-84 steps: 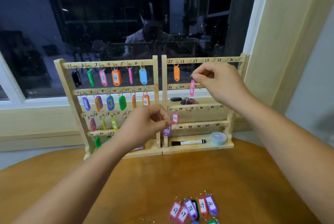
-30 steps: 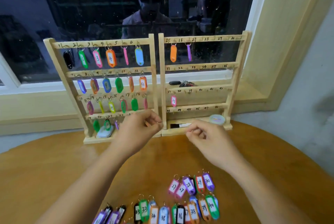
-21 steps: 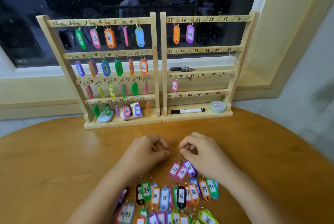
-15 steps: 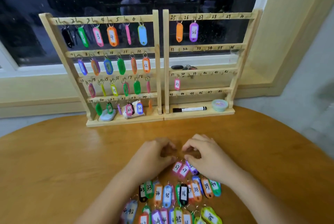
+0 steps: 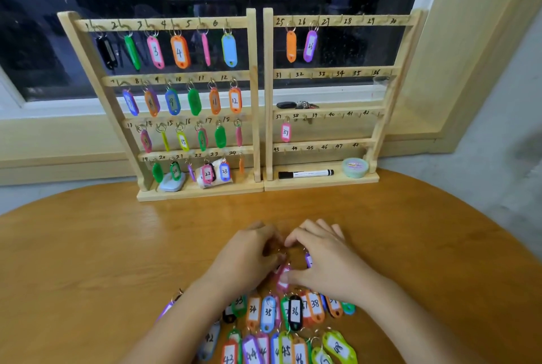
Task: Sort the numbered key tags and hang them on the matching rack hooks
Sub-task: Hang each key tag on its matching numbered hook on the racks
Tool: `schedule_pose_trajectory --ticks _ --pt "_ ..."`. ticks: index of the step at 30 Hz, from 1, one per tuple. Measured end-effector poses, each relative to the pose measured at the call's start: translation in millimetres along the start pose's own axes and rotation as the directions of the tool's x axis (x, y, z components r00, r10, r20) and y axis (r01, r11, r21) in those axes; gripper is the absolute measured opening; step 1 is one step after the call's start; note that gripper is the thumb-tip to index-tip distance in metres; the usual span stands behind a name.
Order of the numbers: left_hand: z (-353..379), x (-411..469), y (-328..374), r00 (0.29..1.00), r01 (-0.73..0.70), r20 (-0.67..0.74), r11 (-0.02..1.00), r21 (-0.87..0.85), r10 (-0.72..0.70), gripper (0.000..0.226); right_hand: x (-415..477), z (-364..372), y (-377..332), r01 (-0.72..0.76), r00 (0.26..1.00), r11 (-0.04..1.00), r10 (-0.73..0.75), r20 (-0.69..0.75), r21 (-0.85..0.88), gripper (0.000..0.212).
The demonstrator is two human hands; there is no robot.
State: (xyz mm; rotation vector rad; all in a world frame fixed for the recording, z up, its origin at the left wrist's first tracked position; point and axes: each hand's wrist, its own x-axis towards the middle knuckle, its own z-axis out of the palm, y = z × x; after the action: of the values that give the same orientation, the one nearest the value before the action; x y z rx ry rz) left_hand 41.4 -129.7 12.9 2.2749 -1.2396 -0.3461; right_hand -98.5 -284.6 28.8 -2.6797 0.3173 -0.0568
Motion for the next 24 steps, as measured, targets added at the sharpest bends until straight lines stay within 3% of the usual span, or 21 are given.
schedule_pose_trajectory --ticks 8,13,20,24 --pt "-3.2 2.3 -7.0 0.999 0.042 -0.001 0.999 -0.003 -0.042 0.014 1.6 1.9 2.2 0.000 0.999 1.000 0.001 -0.049 0.023 0.044" --pt "-9.5 2.0 -7.4 0.998 0.057 0.019 0.998 0.003 -0.057 0.015 4.1 4.4 2.3 -0.001 0.996 0.999 0.005 -0.089 0.038 0.020" --pt "-32.9 3.3 -0.4 0.998 0.055 -0.033 0.986 -0.157 -0.061 0.012 12.1 -10.8 1.8 -0.015 0.983 0.980 0.050 -0.177 0.197 0.005" --pt "-56.3 13.3 7.8 0.995 0.012 -0.094 0.989 -0.145 -0.025 0.017 19.6 -36.8 0.1 -0.024 0.958 0.960 0.101 -0.267 0.277 0.007"
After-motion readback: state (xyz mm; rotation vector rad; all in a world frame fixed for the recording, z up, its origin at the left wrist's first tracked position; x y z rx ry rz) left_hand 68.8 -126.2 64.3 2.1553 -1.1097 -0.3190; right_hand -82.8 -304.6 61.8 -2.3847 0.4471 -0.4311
